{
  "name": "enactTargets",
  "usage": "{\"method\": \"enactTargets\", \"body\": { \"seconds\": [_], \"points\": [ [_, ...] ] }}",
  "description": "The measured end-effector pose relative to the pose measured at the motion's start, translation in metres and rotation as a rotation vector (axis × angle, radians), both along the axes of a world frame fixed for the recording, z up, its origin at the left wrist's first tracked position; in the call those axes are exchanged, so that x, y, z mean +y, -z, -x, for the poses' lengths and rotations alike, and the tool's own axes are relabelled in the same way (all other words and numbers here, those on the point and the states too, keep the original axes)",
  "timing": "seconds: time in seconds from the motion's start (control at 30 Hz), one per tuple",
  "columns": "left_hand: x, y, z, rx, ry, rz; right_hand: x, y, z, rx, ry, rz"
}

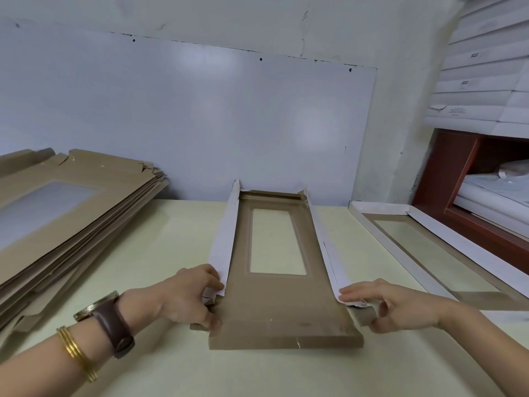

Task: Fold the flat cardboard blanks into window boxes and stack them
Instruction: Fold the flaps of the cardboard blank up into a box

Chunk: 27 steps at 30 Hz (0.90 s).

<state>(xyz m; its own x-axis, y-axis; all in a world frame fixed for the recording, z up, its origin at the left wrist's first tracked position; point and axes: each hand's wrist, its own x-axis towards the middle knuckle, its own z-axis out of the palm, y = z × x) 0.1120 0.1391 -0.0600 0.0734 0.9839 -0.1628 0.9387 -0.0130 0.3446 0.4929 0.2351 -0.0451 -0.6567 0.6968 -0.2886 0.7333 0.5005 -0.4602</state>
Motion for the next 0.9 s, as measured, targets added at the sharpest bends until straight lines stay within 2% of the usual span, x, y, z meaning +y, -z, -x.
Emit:
{"method": "enactTargets", "body": {
  "seconds": [0.27, 0.5, 0.7, 0.83, 0.9],
  "points": [
    [-0.005, -0.011, 0.000, 0.023, 0.056, 0.091, 0.002, 0.007, 0.002, 0.068, 0.012, -0.015],
    [-0.002, -0.021, 0.004, 0.041, 0.138, 0.259, 0.006, 0.010, 0.003, 0.050, 0.016, -0.060],
    [0.001, -0.015, 0.011, 0.032, 0.197, 0.201, 0.005, 0.014, 0.003, 0.095, 0.046, -0.060],
    [0.000, -0.004, 0.015, -0.080, 0.150, 0.136, 0.003, 0.017, 0.002, 0.068, 0.032, -0.077],
    [0.000, -0.005, 0.017, -0.076, 0.184, 0.112, 0.001, 0.017, 0.000, 0.115, 0.066, -0.027]
  ]
}}
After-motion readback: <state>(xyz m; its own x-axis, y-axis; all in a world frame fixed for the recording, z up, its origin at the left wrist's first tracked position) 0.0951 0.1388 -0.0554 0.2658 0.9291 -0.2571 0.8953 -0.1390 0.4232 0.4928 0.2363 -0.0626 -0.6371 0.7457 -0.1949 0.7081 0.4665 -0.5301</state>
